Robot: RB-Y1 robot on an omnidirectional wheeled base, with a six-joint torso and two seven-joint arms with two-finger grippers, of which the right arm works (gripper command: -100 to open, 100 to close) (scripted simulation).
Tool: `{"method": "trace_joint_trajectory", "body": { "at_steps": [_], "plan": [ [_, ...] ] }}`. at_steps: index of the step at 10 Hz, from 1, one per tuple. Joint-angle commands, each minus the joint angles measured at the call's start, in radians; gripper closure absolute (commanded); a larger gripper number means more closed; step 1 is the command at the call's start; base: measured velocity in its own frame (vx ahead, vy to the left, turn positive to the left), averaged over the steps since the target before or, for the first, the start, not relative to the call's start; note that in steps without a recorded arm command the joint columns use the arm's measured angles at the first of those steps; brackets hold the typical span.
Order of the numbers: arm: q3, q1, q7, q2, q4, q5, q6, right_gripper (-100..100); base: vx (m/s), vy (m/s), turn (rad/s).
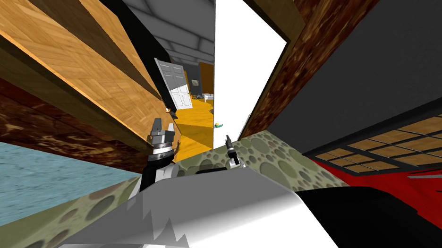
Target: Push the door open
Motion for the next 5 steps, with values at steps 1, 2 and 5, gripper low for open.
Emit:
{"method": "trace_joint_trajectory", "body": {
  "at_steps": [1,2,5],
  "plan": [
    [0.001,-0.015,0.002,0.007,0.040,0.002,-0.009,-100,0.110,-0.062,0.050],
    [0.002,-0.021,0.003,0.011,0.057,0.003,-0.012,-100,0.079,-0.057,0.037],
    [0.005,-0.039,0.004,0.023,0.104,0.006,-0.019,-100,0.077,-0.044,0.039]
  ]
}}
